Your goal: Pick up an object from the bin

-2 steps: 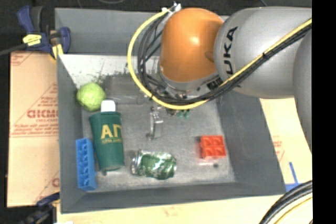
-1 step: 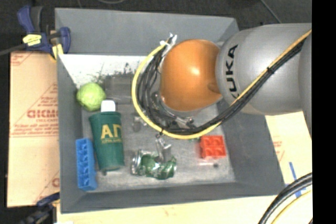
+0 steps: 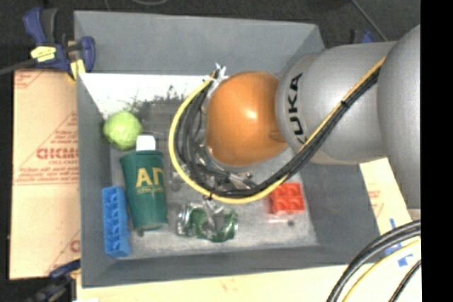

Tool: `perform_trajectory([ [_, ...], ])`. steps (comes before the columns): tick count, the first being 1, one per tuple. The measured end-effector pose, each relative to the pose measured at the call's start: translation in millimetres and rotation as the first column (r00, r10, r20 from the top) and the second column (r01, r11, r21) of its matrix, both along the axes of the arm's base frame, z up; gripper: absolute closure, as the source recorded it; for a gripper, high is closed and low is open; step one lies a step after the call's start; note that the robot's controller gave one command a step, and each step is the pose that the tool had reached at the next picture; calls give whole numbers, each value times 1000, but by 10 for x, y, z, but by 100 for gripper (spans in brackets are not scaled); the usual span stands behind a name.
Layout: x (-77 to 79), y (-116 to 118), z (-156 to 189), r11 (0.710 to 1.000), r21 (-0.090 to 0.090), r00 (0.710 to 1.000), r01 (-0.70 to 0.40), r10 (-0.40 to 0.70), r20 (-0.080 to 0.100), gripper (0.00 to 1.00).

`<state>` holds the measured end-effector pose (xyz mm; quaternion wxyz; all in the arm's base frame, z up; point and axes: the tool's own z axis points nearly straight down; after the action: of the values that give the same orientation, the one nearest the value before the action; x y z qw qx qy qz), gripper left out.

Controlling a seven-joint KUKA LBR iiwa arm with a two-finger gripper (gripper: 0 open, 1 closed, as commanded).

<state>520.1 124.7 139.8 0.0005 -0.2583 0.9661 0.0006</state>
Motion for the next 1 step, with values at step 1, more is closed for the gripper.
perform_trajectory([
  [1,-151,-102,-564,991,0,991,-133,133,6,0],
])
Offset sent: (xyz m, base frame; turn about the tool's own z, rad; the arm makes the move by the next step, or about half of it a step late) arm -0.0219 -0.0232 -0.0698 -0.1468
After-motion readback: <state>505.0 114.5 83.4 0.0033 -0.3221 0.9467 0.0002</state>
